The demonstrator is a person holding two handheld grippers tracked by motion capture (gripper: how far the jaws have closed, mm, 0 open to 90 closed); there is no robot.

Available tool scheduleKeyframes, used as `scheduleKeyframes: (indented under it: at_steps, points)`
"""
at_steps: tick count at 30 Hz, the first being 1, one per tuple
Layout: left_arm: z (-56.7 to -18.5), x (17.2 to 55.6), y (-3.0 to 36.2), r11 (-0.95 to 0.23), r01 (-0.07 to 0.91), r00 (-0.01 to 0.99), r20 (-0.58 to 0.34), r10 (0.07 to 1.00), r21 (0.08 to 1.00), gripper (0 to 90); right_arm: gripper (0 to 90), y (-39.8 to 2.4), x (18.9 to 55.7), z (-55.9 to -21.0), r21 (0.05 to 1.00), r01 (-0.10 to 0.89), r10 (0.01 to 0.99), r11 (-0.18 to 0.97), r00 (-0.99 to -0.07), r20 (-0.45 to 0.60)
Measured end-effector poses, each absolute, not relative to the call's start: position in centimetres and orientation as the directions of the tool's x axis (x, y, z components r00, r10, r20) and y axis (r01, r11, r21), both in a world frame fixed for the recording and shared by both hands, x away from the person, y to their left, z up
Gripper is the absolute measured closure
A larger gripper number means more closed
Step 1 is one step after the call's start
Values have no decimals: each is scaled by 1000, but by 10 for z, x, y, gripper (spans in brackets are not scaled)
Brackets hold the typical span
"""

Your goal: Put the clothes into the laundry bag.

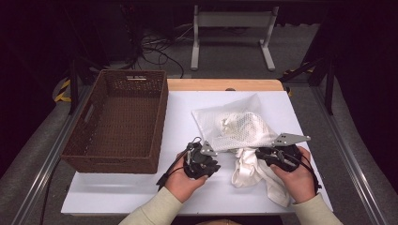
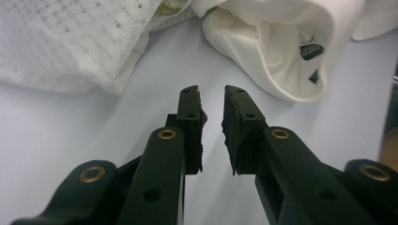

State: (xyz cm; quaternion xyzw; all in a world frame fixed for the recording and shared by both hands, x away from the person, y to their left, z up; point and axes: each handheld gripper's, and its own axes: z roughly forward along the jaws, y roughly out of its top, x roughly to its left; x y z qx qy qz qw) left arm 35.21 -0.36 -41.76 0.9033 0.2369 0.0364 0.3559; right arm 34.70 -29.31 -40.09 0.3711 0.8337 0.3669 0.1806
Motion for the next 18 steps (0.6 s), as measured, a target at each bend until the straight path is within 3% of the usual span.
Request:
scheduleKeyframes:
  at_steps: [10,15,18]
  points:
    - [-429,390,-20,-596,416,837,-33,546,687,725,722,-295,348,-401,750,489,749,445,-662,-13]
    - [-437,405,-20,-547,445,796,-32,605,709,615,719,-295,349,-401,753,490,749,439,-662,-7]
    - [-440,406,-23,-558,453,800,-40,598,695,599,719,-295,349,-401,753,491,749,439,-662,-5]
